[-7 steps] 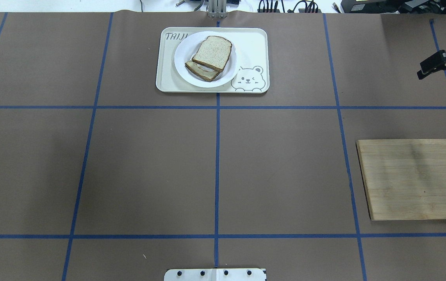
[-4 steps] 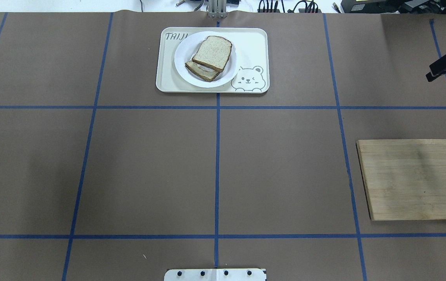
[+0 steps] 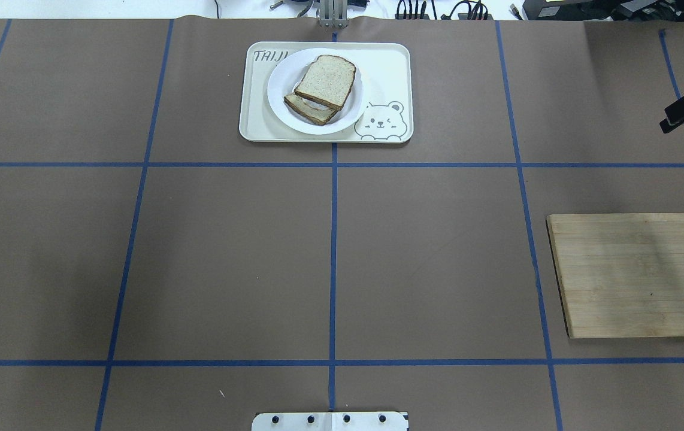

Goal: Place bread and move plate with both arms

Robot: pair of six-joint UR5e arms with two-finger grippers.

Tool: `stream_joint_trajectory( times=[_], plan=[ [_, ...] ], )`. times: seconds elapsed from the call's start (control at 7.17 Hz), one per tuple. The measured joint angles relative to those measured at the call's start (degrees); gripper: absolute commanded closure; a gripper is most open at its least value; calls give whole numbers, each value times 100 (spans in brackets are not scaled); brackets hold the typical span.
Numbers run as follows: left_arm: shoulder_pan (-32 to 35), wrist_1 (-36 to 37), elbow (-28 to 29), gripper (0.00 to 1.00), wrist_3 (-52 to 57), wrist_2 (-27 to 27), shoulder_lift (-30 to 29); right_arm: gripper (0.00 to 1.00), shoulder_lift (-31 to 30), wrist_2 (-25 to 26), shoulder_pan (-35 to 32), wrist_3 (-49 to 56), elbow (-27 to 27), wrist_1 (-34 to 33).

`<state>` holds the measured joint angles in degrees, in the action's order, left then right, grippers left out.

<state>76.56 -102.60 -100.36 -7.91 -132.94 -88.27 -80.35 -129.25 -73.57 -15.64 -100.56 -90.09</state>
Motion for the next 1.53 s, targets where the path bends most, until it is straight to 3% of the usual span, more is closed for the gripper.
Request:
stream_joint_trajectory(
  times=[1.53],
  plan=[
    [29, -28, -235, 2, -12, -32, -78, 0, 21, -355, -40, -28, -43, 2]
  ],
)
